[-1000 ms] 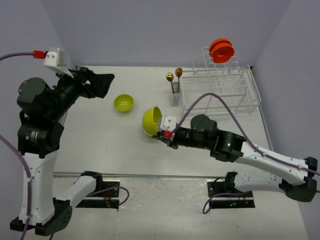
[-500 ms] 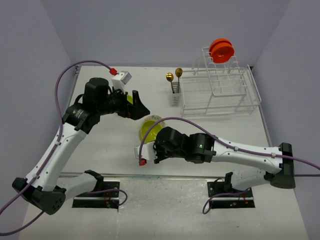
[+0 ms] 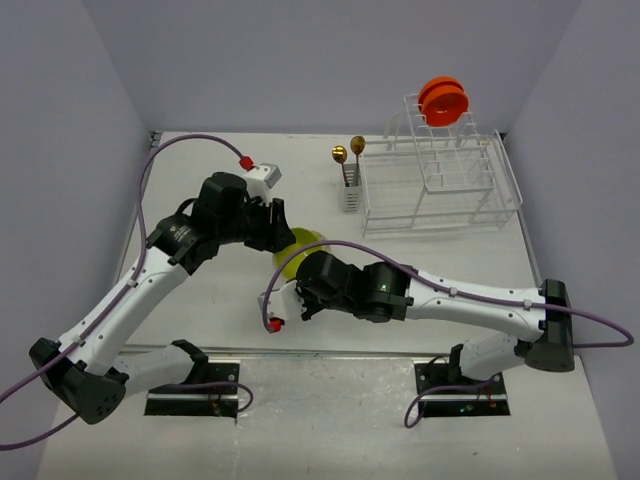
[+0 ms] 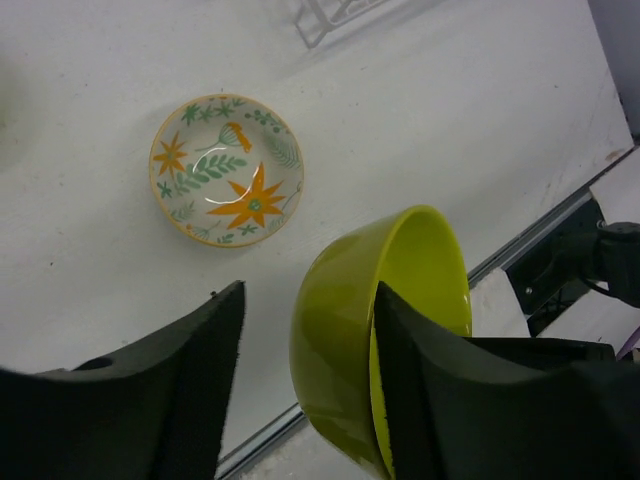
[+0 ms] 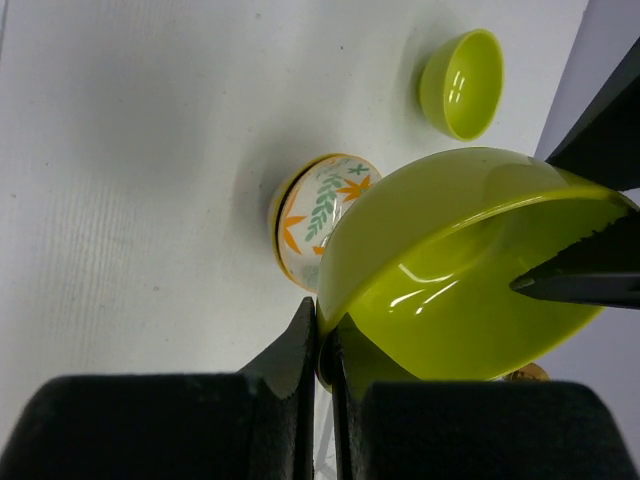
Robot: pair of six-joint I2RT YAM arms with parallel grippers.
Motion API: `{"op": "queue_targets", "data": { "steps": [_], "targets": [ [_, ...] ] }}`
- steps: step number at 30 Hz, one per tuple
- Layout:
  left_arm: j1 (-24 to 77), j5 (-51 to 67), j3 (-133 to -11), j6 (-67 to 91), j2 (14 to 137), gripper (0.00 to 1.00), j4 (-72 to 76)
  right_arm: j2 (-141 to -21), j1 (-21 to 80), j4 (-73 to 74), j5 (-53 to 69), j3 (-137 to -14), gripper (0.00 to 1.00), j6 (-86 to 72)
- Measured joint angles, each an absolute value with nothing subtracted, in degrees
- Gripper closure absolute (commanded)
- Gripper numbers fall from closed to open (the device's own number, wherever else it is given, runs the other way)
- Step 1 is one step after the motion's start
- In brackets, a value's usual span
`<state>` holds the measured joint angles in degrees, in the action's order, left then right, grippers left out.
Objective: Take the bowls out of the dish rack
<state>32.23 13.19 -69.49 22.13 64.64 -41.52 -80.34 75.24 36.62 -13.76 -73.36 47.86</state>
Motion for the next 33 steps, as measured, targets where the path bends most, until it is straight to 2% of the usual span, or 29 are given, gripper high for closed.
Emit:
{"op": "queue_targets", "data": {
  "steps": [2,3,4,5,11,12,13,14,15,16,21,23,27,28,33],
  "targets": [
    [33.2,11.9,-69.5,22.2,65.2,0.62,-41.9,-80.8,74.9,36.6,-14.3,-74.0,1.00,48.7],
    [33.9,11.1,-69.5,22.0,65.5,0.80,-41.9,-81.2,74.7,36.6,-14.3,-74.4,1.00,48.9],
    [34.4,10.4,-69.5,22.4,65.7,0.94,-41.9,-81.5,74.5,36.6,-14.3,-74.6,1.00,49.2],
    [35.0,8.0,-69.5,21.1,65.9,1.00,-42.2,-81.8,74.3,36.5,-14.3,-75.0,1.00,49.8],
    [37.1,0.1,-69.4,17.9,67.4,1.00,-44.4,-83.1,73.8,37.8,-13.5,-76.8,1.00,51.8],
    [37.2,-0.9,-69.4,17.9,67.4,1.00,-44.4,-83.5,73.7,37.7,-13.5,-77.0,0.93,51.8],
    [37.3,-1.8,-69.4,18.0,67.4,1.00,-44.4,-83.9,73.4,37.4,-13.6,-77.1,0.76,51.6],
    [37.3,-2.8,-69.4,18.0,67.4,1.00,-44.4,-84.2,73.1,36.7,-14.2,-77.1,0.38,50.6],
    [37.1,-4.3,-69.4,19.0,67.4,1.00,-44.6,-84.3,72.6,35.6,-15.4,-77.1,0.14,49.2],
    [37.0,-5.0,-69.4,20.3,67.4,1.00,-44.5,-84.2,72.1,34.1,-16.3,-77.1,0.01,47.9],
    [35.4,-11.2,-69.8,24.1,67.0,1.00,-43.2,-82.5,68.1,27.4,-19.4,-74.9,0.01,38.9],
    [30.7,-10.4,-69.9,25.1,67.3,1.00,-41.5,-78.5,66.8,23.9,-20.2,-70.9,0.01,34.8],
    [17.2,-9.6,-69.7,29.8,69.9,1.00,-34.0,-65.3,65.7,18.0,-21.1,-62.5,0.01,26.4],
    [14.4,-9.4,-69.4,31.4,71.0,1.00,-31.2,-59.0,65.6,14.9,-22.3,-59.3,0.01,22.9],
    [9.2,-9.0,-69.1,37.5,80.0,1.00,-22.4,-36.6,65.4,6.7,-27.8,-51.7,0.01,9.6]
  ]
}}
